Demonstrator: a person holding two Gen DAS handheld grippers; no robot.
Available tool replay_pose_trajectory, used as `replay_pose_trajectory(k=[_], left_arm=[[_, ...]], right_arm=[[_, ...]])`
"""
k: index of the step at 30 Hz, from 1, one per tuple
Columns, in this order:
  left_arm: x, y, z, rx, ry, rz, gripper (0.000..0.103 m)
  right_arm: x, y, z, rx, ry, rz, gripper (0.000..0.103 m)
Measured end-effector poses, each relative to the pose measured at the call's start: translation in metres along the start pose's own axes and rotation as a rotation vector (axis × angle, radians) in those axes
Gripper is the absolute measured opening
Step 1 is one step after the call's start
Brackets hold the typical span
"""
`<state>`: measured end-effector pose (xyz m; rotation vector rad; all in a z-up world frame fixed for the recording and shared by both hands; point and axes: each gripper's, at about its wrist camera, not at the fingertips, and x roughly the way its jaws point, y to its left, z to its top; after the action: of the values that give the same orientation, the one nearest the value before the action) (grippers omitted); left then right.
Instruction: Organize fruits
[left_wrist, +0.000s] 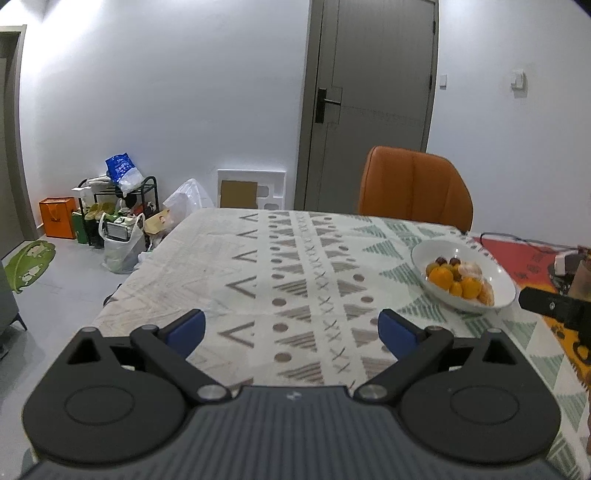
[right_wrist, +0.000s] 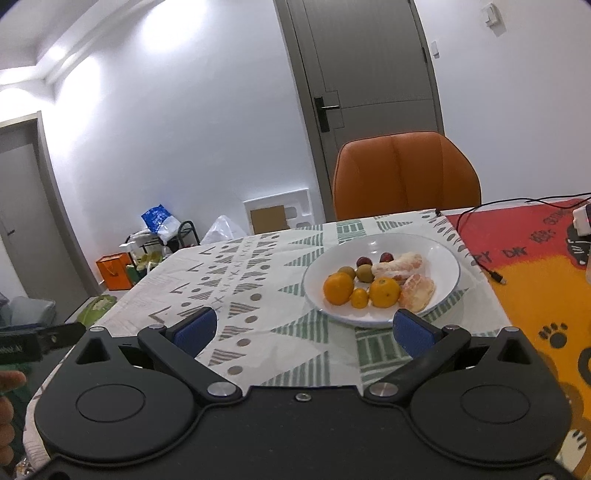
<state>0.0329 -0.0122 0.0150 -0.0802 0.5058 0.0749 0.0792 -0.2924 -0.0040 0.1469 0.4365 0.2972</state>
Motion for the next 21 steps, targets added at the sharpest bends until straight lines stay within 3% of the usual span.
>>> replay_pose_trajectory(k=[21], left_arm=[[-0.006, 0.014, -0.017, -0.001, 0.028, 0.044, 0.099]], right_arm=[[-0.005, 0.018, -0.014, -0.030, 0.007, 0.017, 0.103]])
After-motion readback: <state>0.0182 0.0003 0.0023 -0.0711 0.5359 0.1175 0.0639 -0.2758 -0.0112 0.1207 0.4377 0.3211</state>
